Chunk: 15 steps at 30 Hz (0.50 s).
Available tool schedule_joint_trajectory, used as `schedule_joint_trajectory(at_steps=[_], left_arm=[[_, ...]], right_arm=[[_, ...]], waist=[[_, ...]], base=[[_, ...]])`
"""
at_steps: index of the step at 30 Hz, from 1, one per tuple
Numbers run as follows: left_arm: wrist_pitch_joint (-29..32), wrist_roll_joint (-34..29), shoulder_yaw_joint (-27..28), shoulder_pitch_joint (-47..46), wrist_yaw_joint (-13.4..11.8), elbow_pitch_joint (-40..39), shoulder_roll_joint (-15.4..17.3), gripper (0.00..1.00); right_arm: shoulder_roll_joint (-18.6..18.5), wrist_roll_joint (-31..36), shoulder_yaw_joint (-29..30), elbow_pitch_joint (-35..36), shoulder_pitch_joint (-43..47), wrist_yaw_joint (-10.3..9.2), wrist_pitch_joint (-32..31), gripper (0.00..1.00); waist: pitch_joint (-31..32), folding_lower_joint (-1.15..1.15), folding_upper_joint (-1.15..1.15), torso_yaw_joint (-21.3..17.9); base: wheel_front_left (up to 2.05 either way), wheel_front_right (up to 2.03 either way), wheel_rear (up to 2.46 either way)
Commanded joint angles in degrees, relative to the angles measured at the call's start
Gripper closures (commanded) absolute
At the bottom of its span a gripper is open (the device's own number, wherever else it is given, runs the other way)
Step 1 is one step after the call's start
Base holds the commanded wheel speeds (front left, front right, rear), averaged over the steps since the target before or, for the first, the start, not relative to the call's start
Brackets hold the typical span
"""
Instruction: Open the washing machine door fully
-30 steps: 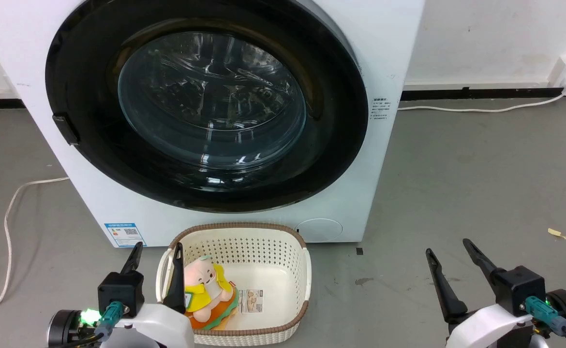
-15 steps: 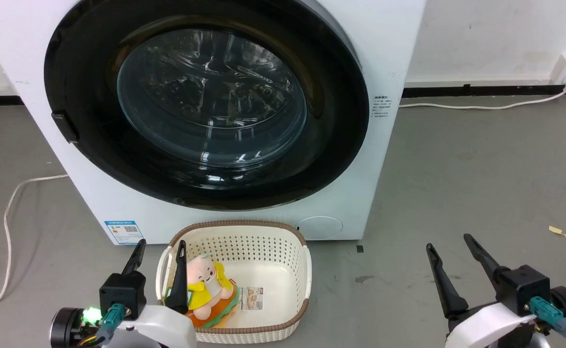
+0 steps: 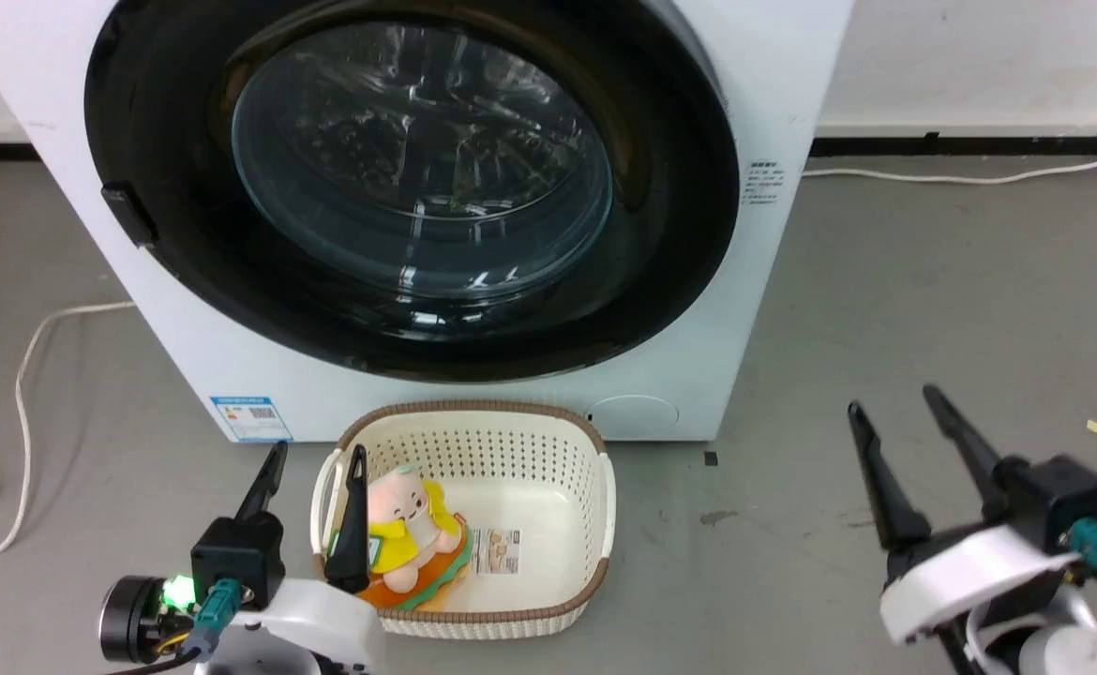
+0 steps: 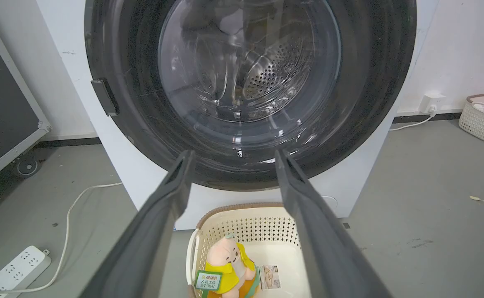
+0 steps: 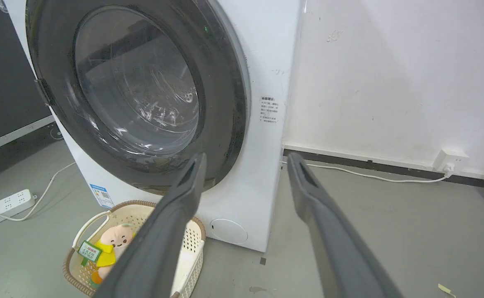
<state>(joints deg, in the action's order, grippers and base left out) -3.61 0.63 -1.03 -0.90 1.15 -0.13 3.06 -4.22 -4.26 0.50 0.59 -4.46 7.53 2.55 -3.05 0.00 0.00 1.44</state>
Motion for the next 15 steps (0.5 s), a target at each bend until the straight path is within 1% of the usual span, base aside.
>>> schedule_joint_trajectory(at_steps=[1,10,15], left_arm=[[-0.6,0.3,-0.1,-1.1,0.1,-0.4,0.3,0.0],[-1.7,0.6,-0.7,-2.8,0.4,-0.9,0.3,0.0],[-2.3,0.8,-0.9,-3.7,0.5,-1.1,0.3,0.0]], right_arm=[[-0.6,-0.9,0.3,0.2,-1.8,-0.01,-0.2,0.0],[-2.1,-4.6,1.6,-0.5,-7.9,-0.02,-1.8,0.0],[-2.3,-7.0,3.1,-1.4,-12.0,-0.02,-2.9,0.0]], waist=[[-0.5,0.0,0.0,0.3],[-3.1,0.0,0.0,1.8],[-4.6,0.0,0.0,2.7]], base=[[0.0,0.0,0.0],[0.0,0.0,0.0],[0.0,0.0,0.0]])
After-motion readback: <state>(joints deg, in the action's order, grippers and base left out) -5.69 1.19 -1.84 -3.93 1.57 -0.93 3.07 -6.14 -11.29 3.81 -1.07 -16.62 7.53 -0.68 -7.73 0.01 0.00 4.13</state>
